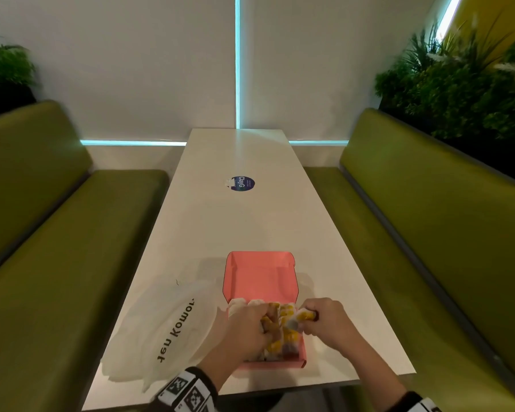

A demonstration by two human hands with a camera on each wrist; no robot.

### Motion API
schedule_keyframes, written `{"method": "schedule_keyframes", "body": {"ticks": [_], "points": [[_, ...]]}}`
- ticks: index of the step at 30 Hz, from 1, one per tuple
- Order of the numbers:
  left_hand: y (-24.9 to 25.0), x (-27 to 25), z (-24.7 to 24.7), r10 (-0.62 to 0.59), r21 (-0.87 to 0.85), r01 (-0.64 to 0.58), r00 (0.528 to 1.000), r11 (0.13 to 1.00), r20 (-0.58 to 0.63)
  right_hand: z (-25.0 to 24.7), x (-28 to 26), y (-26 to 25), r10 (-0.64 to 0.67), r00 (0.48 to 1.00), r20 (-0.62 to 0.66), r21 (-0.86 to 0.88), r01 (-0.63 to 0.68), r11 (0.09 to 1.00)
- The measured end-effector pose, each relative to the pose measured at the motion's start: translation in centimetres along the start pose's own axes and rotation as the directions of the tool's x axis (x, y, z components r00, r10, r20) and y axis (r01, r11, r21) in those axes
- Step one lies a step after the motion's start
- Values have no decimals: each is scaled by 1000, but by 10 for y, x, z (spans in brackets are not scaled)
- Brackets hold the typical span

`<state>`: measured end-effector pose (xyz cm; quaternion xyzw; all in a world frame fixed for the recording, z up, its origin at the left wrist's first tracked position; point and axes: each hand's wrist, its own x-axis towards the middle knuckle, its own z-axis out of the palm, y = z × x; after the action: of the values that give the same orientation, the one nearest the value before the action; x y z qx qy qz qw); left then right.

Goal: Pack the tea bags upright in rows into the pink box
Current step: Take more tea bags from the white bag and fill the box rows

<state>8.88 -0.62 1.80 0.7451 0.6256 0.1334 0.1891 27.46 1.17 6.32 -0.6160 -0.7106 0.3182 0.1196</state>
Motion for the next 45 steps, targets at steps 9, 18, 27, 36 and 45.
{"method": "schedule_keyframes", "body": {"ticks": [9, 18, 27, 36, 45], "points": [[24, -2, 23, -26, 197, 15, 998, 980, 52, 33, -10, -5, -106, 993, 46, -485, 115, 867], [17, 2, 33, -81, 88, 80, 997, 993, 8, 36, -14, -9, -65, 996, 55, -504, 84, 860], [11, 4, 41, -68, 84, 67, 998, 994, 15, 39, -11, -20, 53, 997, 54, -517, -18, 856], [5, -1, 42, -28, -28, 27, 999, 999, -29, 56, -2, -13, 152, 987, -47, -403, -158, 901], [3, -5, 39, -25, -123, 24, 1000, 992, -6, 39, 3, -15, -28, 992, -121, -456, -30, 889]]}}
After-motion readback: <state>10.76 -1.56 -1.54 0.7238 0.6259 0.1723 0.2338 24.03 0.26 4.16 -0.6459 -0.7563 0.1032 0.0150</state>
